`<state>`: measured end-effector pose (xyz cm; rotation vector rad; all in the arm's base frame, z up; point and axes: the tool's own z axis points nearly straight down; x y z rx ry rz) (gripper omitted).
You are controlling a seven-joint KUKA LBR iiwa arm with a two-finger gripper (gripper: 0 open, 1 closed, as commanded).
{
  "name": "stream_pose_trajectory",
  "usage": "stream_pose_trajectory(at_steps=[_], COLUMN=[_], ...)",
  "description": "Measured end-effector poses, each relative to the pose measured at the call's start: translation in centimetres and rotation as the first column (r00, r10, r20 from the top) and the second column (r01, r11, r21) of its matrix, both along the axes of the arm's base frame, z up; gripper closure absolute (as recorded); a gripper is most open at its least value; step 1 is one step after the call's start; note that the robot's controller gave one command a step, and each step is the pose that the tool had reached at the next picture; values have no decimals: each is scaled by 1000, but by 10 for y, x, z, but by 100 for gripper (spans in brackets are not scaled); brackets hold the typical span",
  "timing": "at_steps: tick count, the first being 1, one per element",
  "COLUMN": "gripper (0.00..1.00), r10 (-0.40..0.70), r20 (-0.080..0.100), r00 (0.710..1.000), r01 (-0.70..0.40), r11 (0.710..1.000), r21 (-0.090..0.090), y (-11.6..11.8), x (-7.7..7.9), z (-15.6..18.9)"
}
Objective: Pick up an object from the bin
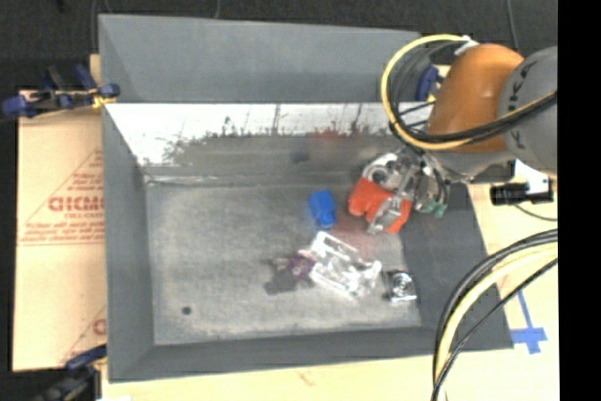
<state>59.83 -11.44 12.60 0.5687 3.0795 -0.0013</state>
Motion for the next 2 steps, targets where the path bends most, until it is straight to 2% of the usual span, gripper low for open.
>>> stream_pose_trajectory(at_steps=[2], gripper=[100], r10=[7], r20=[-2], r00=[1000], r01=[-7], r11=[1000], r21=[1], y=[-2], x=[3], z=[47])
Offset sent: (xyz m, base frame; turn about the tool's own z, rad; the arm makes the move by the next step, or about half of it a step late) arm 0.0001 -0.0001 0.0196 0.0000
